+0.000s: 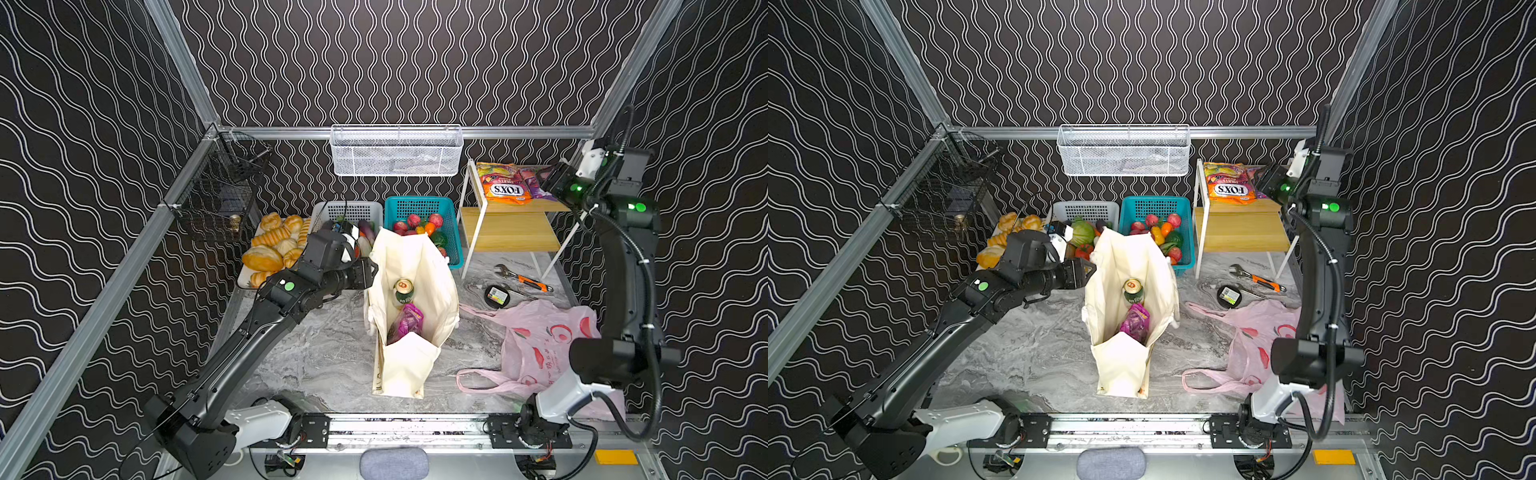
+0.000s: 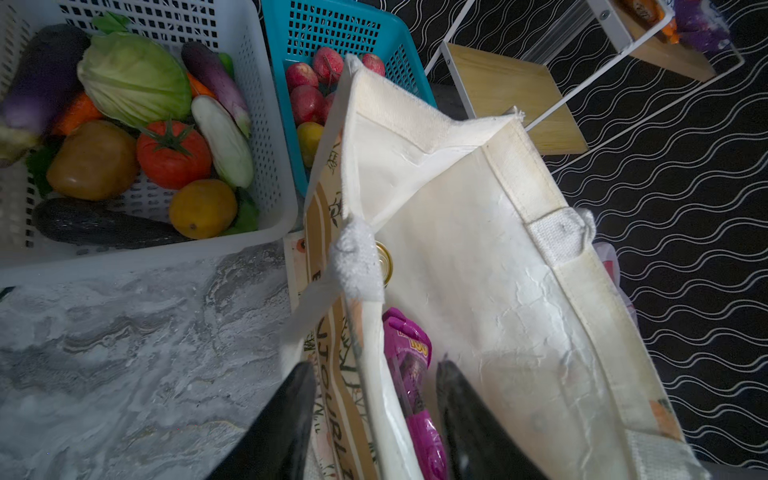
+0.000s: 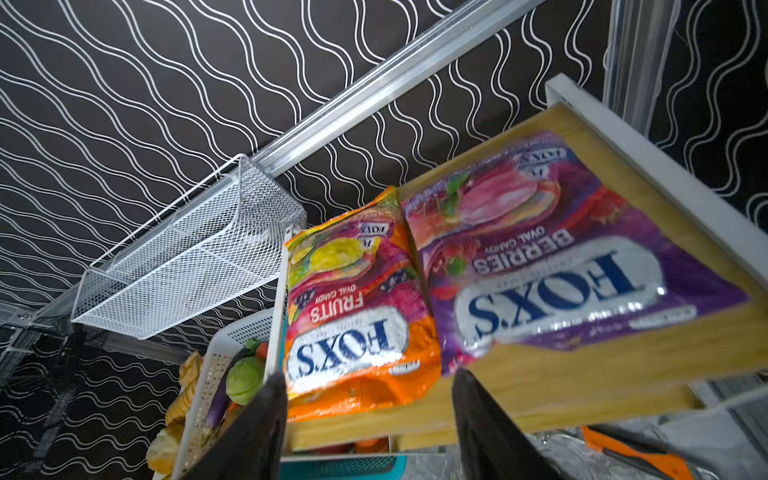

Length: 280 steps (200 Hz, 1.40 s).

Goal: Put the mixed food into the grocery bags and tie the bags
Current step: 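Move the right gripper up to the orange FOX'S fruits candy bag, then grasp the orange FOX'S fruits candy bag on the top shelf with the right gripper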

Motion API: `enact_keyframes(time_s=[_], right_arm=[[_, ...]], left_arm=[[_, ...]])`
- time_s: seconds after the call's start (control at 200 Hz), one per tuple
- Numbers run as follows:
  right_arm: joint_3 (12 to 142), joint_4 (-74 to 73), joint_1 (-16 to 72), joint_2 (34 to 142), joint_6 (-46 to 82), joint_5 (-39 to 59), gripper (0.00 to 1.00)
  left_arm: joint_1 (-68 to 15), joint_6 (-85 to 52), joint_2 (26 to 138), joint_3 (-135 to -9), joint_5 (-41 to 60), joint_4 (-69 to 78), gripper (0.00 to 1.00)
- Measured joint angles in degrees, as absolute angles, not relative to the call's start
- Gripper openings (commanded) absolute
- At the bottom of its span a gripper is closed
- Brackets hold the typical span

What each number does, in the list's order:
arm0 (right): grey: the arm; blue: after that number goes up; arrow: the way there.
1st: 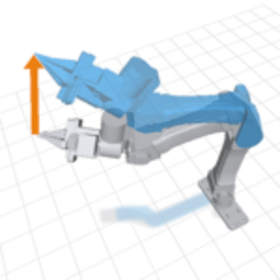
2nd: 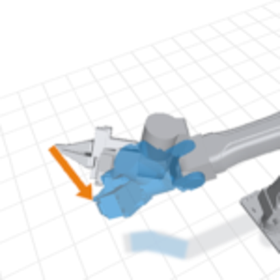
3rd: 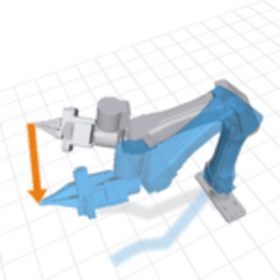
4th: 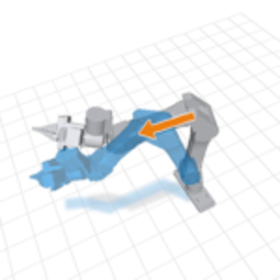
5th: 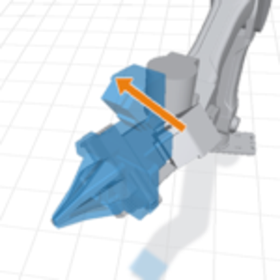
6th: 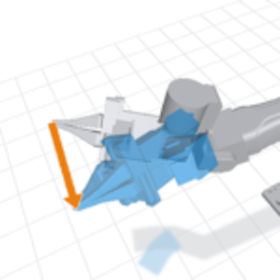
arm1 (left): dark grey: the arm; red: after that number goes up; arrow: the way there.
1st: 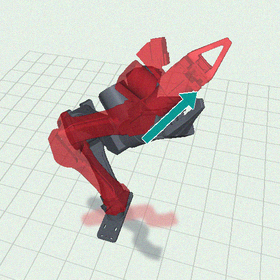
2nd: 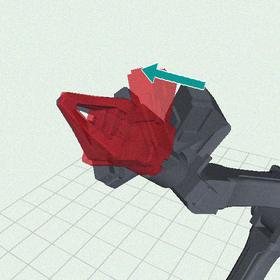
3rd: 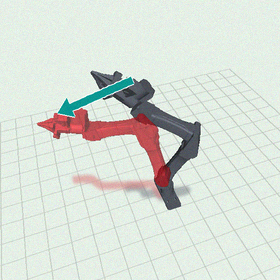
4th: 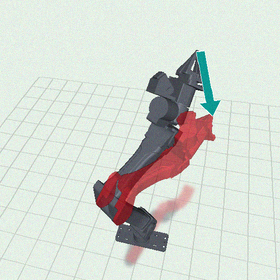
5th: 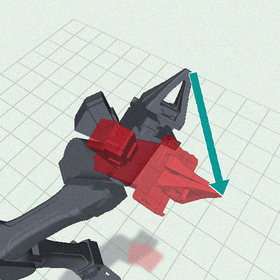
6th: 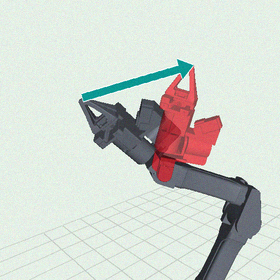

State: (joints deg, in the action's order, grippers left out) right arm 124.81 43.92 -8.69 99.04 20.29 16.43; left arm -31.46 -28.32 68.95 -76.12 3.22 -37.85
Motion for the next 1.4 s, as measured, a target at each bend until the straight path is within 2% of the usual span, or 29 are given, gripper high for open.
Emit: enact_keyframes(time_s=[0.135, 0.641, 1.086, 1.126, 1.291, 1.401], right_arm=[[129.3, 45.3, -8.7, 103.8, 18.8, 18.2, 0.59], [137.2, 46.4, -8.6, 114.9, 17.6, 24.5, 0.59], [139.8, 49.1, -5.0, 118.1, 11.3, 17.8, 0.61], [139.8, 49.3, -4.9, 118.1, 11.2, 16.8, 0.58], [139.1, 49.9, -4.9, 117.2, 10.9, 15.6, 0.31], [138.7, 51.0, -4.9, 115.5, 11.0, 15.8, 0.17]], left_arm=[[-31.5, -27.9, 67.7, -75.9, 1.0, -38.6, 0.58], [-31.4, -26.6, 67.0, -75.9, -1.3, -38.8, 0.67], [-31.4, -26.6, 67.0, -75.8, -1.4, -38.7, 0.68], [-31.4, -26.6, 66.9, -75.8, -1.4, -38.7, 0.68], [-31.4, -26.6, 66.7, -75.6, -1.2, -38.7, 0.68], [-31.4, -26.6, 66.7, -75.6, -1.0, -38.7, 0.68]])
